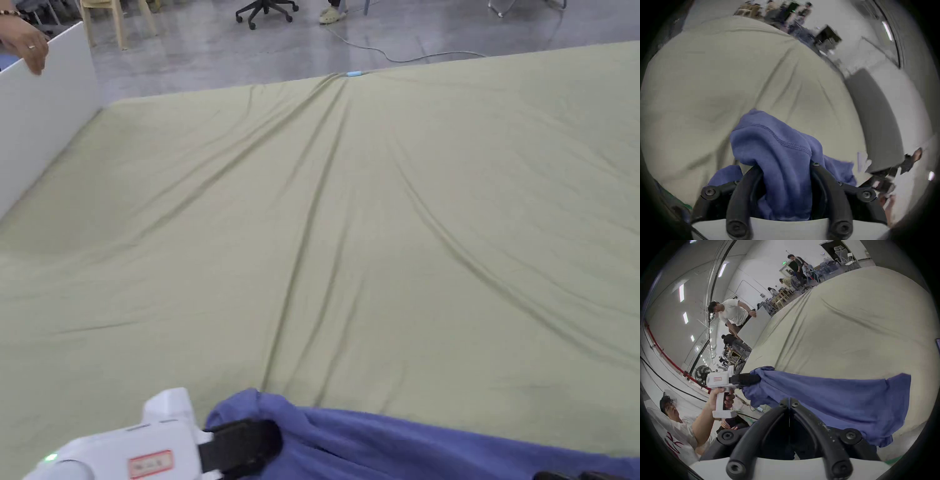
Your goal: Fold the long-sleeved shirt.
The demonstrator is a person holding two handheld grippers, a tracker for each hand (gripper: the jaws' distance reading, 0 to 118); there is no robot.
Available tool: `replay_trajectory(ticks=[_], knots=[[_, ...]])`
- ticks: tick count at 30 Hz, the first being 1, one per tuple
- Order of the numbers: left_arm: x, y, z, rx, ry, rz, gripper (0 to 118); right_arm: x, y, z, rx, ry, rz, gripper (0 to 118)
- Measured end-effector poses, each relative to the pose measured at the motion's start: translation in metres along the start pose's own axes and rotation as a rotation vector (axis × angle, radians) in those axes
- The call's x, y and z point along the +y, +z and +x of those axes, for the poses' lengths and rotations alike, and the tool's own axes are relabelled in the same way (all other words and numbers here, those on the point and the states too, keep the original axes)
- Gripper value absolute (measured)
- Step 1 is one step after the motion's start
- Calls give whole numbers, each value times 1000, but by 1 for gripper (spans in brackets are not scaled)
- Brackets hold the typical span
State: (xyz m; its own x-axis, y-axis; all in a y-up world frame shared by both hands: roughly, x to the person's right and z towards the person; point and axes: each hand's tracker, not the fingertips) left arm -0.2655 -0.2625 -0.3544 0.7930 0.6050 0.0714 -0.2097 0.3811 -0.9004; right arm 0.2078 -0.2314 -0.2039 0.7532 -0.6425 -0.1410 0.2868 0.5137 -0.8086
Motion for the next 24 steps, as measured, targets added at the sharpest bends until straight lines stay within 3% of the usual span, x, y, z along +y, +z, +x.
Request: replay_trajectory(ticks=[6, 13, 19, 24], knots=[[42, 62, -45, 131, 30, 106, 34, 17, -9, -13, 22, -3, 36, 3], [37, 84, -15, 513, -174, 103, 34, 14, -26, -31, 2, 49, 8, 3], [-9, 23, 96, 569, -451, 146, 36, -3, -22, -38, -41, 54, -32, 3], [-65, -89, 166, 511, -663, -40, 36, -13, 7, -26, -98, 5, -29, 3]])
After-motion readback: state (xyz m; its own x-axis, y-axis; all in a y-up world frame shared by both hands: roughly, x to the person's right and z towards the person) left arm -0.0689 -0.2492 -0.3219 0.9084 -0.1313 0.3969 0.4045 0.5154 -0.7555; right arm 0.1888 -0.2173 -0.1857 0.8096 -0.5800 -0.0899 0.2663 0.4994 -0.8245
